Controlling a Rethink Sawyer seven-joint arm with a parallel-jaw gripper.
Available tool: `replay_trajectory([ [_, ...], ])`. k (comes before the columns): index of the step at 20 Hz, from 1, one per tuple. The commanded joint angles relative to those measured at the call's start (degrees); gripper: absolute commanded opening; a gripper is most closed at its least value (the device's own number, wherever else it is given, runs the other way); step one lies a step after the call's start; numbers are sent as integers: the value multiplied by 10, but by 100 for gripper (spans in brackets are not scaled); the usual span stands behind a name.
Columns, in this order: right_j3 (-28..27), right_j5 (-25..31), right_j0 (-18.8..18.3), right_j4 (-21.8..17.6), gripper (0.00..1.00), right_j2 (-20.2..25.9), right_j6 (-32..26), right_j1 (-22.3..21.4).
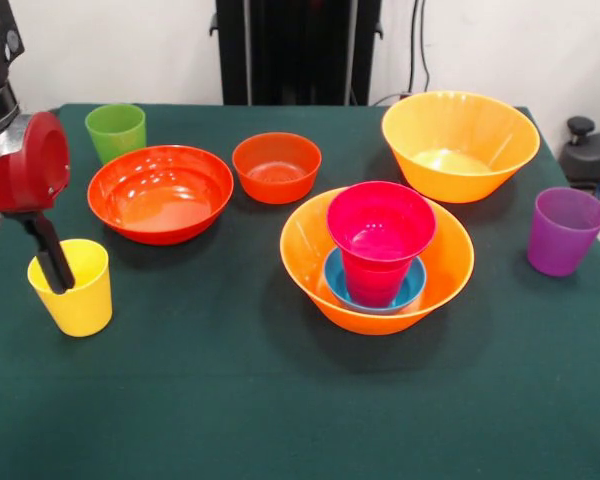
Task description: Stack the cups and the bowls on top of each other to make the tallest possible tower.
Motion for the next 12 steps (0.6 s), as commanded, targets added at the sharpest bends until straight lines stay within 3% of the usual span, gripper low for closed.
replay_trajectory([
  [1, 73, -70, 14, -23, 100, -71, 129, -43],
  [5, 156, -102, 14, 8, 100, -116, 248, -70],
  [12, 240, -140, 44, 33, 100, -181, 356, -112],
])
